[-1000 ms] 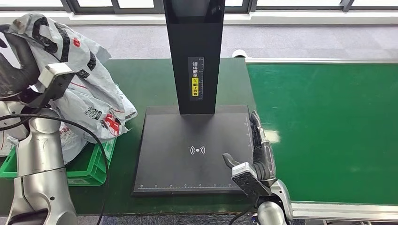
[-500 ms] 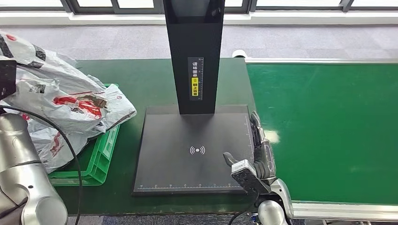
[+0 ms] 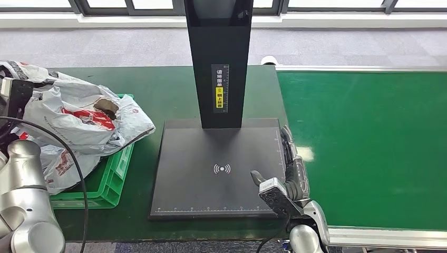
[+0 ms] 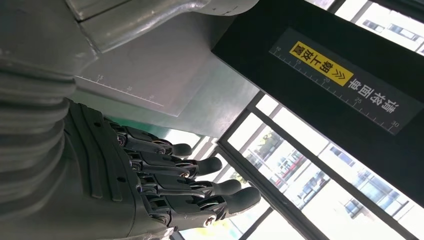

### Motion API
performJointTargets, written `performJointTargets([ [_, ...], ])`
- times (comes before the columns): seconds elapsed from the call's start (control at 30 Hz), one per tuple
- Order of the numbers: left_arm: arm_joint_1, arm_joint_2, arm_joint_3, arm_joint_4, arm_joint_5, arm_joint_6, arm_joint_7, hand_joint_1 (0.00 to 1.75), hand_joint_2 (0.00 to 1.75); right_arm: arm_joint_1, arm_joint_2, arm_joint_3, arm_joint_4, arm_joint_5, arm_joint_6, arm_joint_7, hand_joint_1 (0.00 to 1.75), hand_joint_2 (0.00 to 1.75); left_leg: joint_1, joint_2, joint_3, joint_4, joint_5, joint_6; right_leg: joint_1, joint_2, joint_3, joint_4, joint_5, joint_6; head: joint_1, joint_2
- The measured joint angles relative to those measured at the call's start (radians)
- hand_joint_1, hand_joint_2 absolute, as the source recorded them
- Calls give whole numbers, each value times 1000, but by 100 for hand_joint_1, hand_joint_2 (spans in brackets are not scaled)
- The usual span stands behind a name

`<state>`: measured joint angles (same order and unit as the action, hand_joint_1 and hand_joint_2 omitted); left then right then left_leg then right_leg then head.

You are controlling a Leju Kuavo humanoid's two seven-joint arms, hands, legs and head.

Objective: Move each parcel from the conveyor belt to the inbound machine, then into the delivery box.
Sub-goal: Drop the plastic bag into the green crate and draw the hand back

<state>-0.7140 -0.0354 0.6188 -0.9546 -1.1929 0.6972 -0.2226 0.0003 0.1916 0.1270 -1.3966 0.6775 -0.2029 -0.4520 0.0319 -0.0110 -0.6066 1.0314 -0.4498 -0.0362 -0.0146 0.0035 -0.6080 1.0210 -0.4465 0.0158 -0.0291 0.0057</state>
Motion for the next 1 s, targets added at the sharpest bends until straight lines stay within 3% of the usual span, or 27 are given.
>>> performJointTargets([
  [0.33, 6, 9, 0, 47, 2, 0, -16, 175, 175, 0, 1, -1, 0, 2, 2, 3, 0, 175, 0, 0, 0, 0, 0, 0, 0, 0, 0, 0, 0, 0, 0, 0],
  [0.6, 66, -11, 0, 53, -29, 1, -5, 172, 175, 0, 1, -2, 0, 10, 17, 3, 0, 175, 0, 0, 0, 0, 0, 0, 0, 0, 0, 0, 0, 0, 0, 0],
  [0.73, 90, -15, 0, 45, 1, 1, -2, 10, 175, 1, 2, -3, 0, 13, 19, 0, 0, 175, 0, 0, 0, 0, 0, 0, 0, 0, 0, 0, 0, 0, 0, 0],
  [0.8, 98, -17, 0, 35, 12, 1, -2, 0, 175, 1, 2, -4, 1, 13, 20, -2, 0, 175, 0, 0, 0, 0, 0, 0, 0, 0, 0, 0, 0, 0, 0, 0],
  [0.9, 103, -22, 11, 16, 22, 1, -21, 0, 175, 1, 2, -5, 4, 12, 21, -4, 0, 175, 0, 0, 0, 0, 0, 0, 0, 0, 0, 0, 0, 0, 0, 0],
  [1.0, 104, -39, 51, -21, 39, 1, -91, 0, 44, 0, 2, -5, 7, -1, 26, -11, 0, 175, 0, 0, 0, 0, 0, 0, 0, 0, 0, 0, 0, 0, 0, 0],
])
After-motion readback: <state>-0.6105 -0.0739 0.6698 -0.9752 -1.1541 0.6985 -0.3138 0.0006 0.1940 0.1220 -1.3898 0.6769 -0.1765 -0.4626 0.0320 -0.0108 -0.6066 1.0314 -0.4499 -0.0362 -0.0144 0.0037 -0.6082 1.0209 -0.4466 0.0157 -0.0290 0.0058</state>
